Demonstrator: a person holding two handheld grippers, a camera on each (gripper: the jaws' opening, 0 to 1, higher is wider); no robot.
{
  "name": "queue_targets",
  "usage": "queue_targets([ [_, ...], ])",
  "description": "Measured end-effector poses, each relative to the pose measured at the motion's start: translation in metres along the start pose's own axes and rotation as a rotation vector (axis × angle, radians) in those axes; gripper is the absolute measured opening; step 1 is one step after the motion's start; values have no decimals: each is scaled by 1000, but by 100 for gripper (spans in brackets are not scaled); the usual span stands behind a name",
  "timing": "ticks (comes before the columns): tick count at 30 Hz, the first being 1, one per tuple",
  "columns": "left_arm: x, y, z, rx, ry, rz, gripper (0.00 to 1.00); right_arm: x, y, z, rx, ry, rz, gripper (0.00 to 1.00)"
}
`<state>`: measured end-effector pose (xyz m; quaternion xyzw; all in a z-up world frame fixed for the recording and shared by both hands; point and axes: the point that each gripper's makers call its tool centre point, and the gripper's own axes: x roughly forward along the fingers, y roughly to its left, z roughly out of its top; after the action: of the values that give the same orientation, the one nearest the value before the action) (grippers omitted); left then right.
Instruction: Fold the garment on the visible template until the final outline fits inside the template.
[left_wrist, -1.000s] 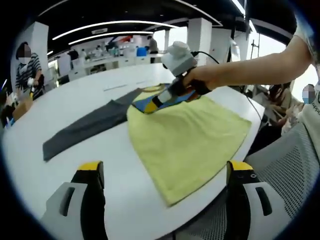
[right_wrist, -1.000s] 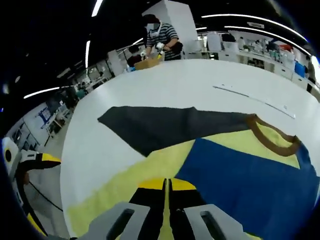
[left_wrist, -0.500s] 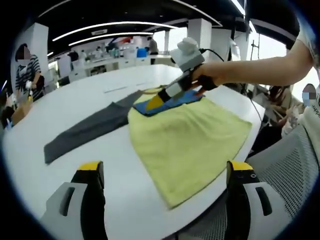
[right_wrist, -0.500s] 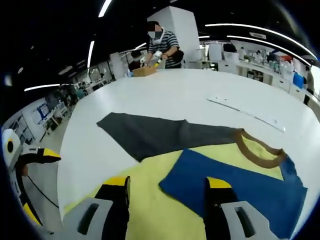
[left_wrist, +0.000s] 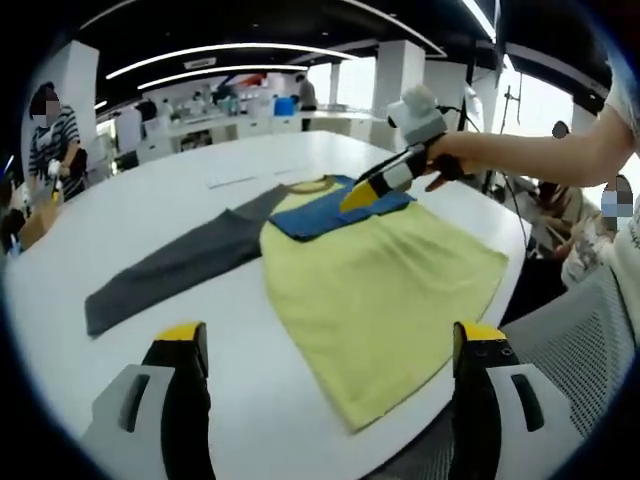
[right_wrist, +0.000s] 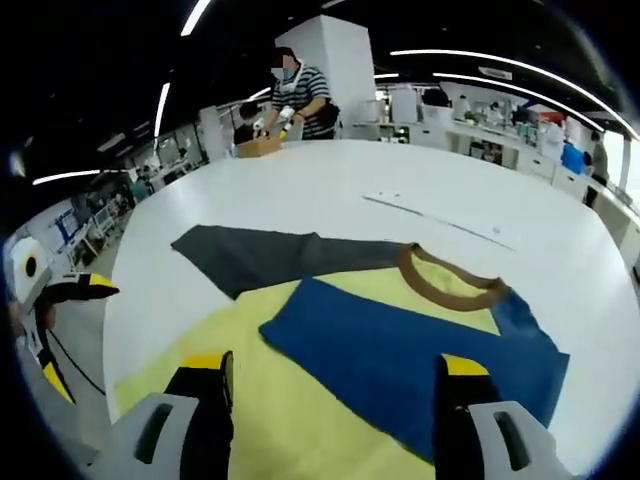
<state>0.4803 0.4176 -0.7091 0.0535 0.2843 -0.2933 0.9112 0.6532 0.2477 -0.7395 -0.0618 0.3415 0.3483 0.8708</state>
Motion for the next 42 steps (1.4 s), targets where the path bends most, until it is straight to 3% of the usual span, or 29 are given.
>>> queue_targets([
  [12, 14, 20, 15, -25, -28, 24, 99, -40, -42, -20, 23, -20, -51, 80],
  [20, 27, 32, 25, -15, -36, 45, 90, -67, -71, -44, 68, -11, -118, 73],
  [28, 45, 47, 35, -14, -40, 79, 76, -84, -87, -60, 96, -18, -183, 60],
  [42, 89, 66, 34, -30, 1, 122, 49, -97, -118, -81, 176, -28, -285, 24],
])
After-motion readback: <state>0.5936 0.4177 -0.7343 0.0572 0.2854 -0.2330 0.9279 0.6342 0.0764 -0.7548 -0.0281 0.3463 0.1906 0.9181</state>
